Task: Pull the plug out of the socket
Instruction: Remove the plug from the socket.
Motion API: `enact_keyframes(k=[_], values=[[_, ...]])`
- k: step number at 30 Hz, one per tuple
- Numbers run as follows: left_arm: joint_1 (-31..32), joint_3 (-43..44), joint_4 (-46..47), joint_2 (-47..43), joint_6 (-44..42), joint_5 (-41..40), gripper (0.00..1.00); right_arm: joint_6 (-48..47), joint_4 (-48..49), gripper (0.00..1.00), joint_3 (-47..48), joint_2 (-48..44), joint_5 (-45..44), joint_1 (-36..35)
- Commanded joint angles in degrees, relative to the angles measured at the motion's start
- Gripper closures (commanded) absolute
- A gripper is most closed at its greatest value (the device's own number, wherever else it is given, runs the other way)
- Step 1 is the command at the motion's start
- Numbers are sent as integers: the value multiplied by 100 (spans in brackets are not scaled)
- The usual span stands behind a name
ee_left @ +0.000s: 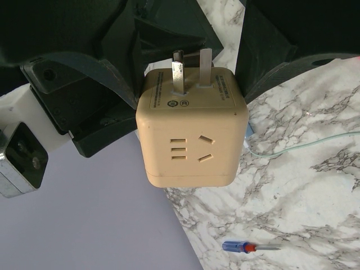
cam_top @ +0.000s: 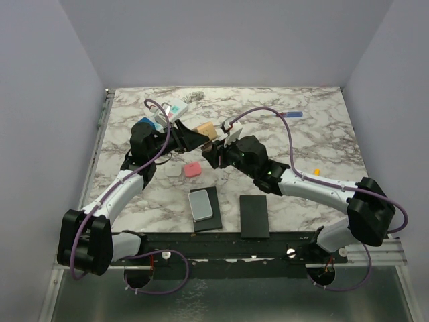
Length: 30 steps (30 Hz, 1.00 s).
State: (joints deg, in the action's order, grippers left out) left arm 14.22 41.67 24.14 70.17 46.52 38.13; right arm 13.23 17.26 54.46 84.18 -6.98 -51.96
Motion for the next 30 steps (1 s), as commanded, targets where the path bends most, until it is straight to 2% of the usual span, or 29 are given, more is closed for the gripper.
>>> enact_keyframes(k=[1, 22, 30], values=[[-508, 122, 653, -110, -434, -1194, 100, 123, -774, 99, -217, -245, 29, 37], [-560, 43, 868, -130, -363, -1170, 100, 961, -1093, 99, -55, 2, 233, 37], [-560, 26, 898, -135, -338, -1168, 100, 1692, -1300, 99, 218, 203, 240, 37]])
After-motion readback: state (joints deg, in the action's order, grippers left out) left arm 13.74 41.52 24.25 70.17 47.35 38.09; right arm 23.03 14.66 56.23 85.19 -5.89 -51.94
